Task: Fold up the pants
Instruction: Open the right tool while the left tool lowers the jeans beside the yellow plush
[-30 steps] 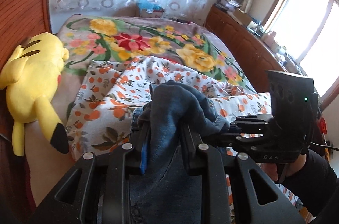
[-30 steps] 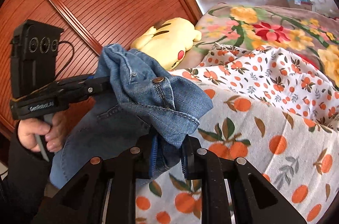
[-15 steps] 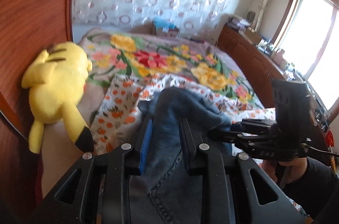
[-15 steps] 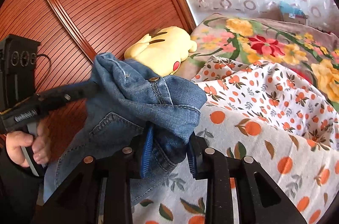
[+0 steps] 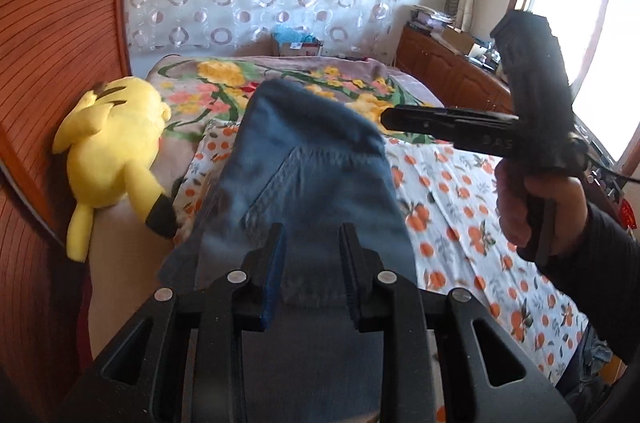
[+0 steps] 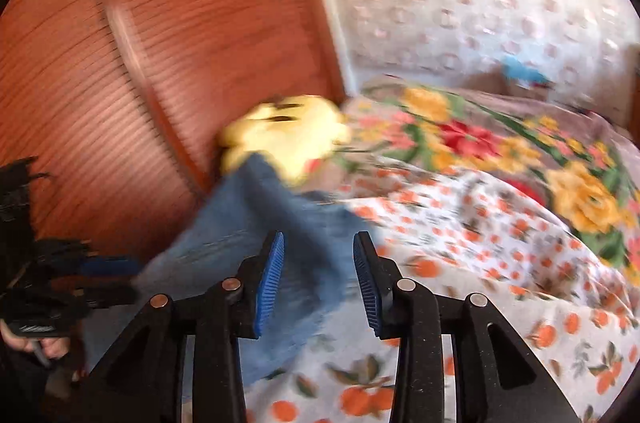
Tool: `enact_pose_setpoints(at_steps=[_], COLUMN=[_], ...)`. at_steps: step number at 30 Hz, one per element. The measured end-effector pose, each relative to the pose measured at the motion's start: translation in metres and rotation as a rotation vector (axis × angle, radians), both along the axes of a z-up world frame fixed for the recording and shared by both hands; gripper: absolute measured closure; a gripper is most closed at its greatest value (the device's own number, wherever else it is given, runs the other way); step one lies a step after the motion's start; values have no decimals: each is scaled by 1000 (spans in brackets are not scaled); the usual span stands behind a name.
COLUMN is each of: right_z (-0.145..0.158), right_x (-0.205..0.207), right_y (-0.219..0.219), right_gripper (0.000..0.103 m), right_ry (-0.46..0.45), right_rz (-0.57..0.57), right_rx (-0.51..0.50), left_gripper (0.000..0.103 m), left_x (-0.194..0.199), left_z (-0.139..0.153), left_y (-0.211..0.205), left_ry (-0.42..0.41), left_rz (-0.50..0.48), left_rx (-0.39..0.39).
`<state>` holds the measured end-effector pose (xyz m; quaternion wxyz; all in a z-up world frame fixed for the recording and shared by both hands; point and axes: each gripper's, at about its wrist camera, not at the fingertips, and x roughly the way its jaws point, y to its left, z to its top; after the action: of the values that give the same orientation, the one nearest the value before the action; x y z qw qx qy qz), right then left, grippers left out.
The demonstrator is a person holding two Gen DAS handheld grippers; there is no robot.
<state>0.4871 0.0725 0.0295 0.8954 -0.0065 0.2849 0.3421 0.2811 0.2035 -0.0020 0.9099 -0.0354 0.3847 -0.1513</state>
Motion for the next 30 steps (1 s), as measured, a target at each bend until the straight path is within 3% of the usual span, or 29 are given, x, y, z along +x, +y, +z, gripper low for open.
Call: enact_pose_setpoints(at_steps=[3,6,10,15,19,30], right_z=[-14,-34,-47,-41,-39,-19], right_x=[-1,24,48,56,51,-42], right_y=[20,30,44,64,52,2], right_gripper=[72,79,80,81,80,80], right_ry=[-3,62,75,62,62,9], right_rz=[36,-21,-37,-13,-18,-1], right_rx=[-61,-107,-150,-203,-168,-55], left_gripper=[76,76,76,76,76,75], left_x=[-12,-17,-21,-29,-31,-61], left_z=[-14,-32,-46,-51,-49,-14], left_y=[2,9,15,9,8,-21], left_ry=[11,36,37,8,0,-111], left_rz=[25,51,93,115,119,85], left_rx=[30,-4,-47,-23,-19,-34])
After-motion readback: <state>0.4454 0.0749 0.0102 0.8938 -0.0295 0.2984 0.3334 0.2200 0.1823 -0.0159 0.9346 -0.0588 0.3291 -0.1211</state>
